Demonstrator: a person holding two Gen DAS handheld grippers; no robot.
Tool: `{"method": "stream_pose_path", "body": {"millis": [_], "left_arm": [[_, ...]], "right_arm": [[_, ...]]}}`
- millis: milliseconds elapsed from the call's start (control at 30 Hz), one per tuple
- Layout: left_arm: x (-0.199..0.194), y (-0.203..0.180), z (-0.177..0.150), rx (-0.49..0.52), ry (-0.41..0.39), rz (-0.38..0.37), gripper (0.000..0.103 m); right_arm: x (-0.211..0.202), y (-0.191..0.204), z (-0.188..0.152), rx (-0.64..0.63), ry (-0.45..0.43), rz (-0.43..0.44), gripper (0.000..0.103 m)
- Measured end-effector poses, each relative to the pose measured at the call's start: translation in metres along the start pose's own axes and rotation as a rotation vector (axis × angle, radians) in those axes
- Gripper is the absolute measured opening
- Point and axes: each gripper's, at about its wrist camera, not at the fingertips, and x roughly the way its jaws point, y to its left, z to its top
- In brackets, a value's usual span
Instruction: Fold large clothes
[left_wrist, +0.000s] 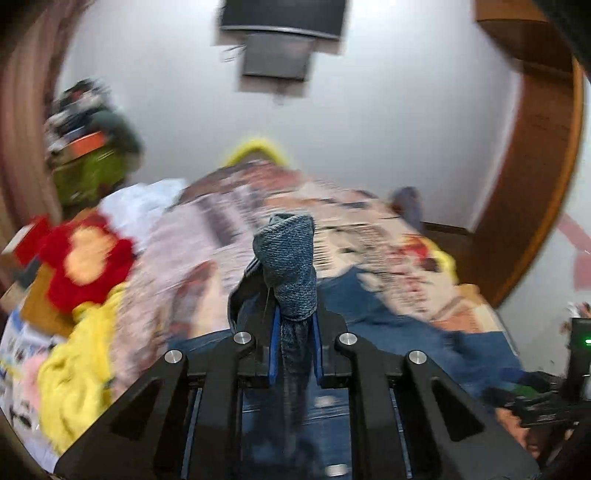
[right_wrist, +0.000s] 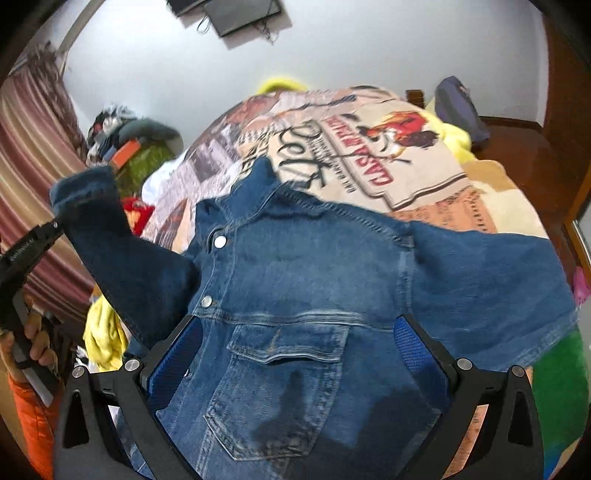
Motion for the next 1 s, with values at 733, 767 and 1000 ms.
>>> {"method": "stream_pose_path", "body": {"millis": [733, 767, 1000], "left_arm": [[0.087, -0.161, -0.121, 0.295, 0.505, -0.287, 0.041], [0.079, -0.156, -0.118, 0.272, 0.49, -0.307, 0.058], [0.032, -0.095, -0.089, 0.223, 0.298, -0.215, 0.089]], "right_arm": [[-0.039, -0.08, -0.01, 0.152, -0.002, -0.019, 0.103], [-0.037, -0.076, -0.009, 0.145, 0.002, -0.014, 0.103], [-0.004, -0.053, 0.0, 0.121, 0.08, 0.041, 0.103]]}}
